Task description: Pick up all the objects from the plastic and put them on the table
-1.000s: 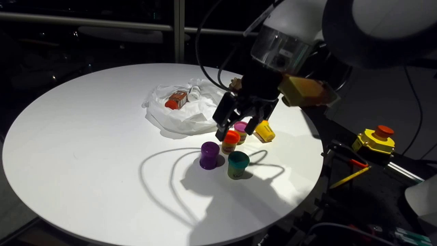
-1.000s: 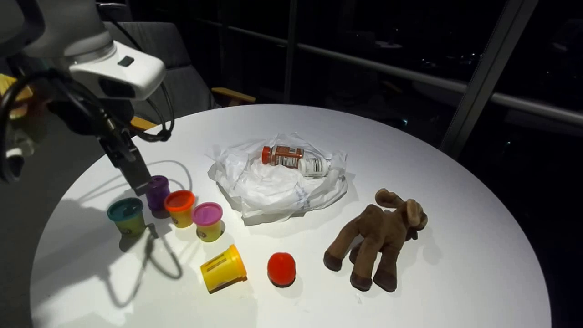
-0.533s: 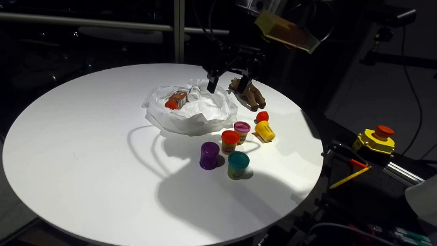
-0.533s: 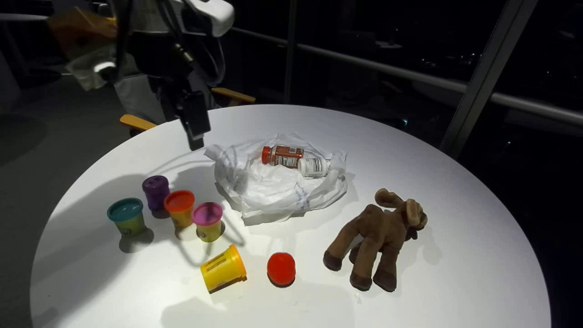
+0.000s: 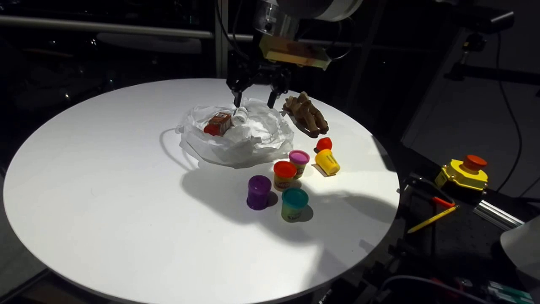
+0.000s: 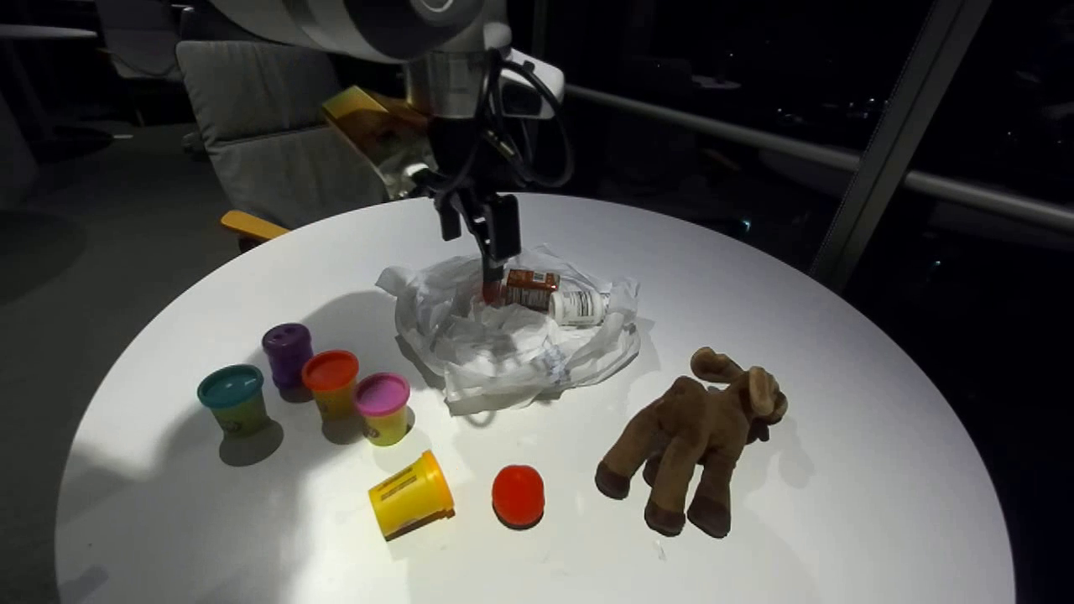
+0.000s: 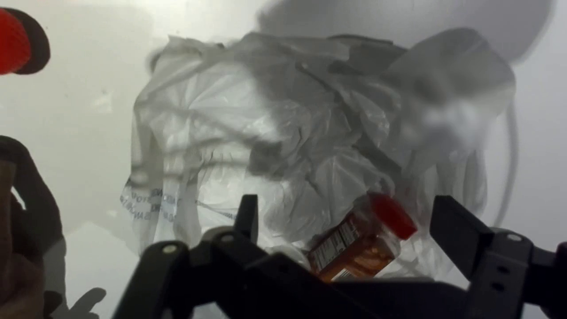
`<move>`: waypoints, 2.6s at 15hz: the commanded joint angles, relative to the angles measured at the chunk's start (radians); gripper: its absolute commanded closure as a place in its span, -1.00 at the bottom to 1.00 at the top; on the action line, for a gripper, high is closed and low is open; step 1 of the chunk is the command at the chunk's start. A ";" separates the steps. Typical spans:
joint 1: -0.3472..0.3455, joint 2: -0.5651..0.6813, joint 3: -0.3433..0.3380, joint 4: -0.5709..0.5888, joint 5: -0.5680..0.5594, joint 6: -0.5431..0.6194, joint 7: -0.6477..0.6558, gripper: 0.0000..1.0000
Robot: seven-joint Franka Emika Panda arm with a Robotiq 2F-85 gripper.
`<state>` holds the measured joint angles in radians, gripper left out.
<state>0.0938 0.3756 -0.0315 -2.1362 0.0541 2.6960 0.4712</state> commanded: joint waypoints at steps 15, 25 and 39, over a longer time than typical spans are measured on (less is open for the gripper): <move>0.003 0.443 -0.128 0.585 0.045 -0.198 0.237 -1.00; -0.005 0.527 -0.151 0.689 0.037 -0.232 0.319 -0.46; 0.003 0.219 -0.122 0.379 0.045 -0.093 0.291 0.49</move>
<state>0.0872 0.7806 -0.1697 -1.5655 0.1027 2.5487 0.8138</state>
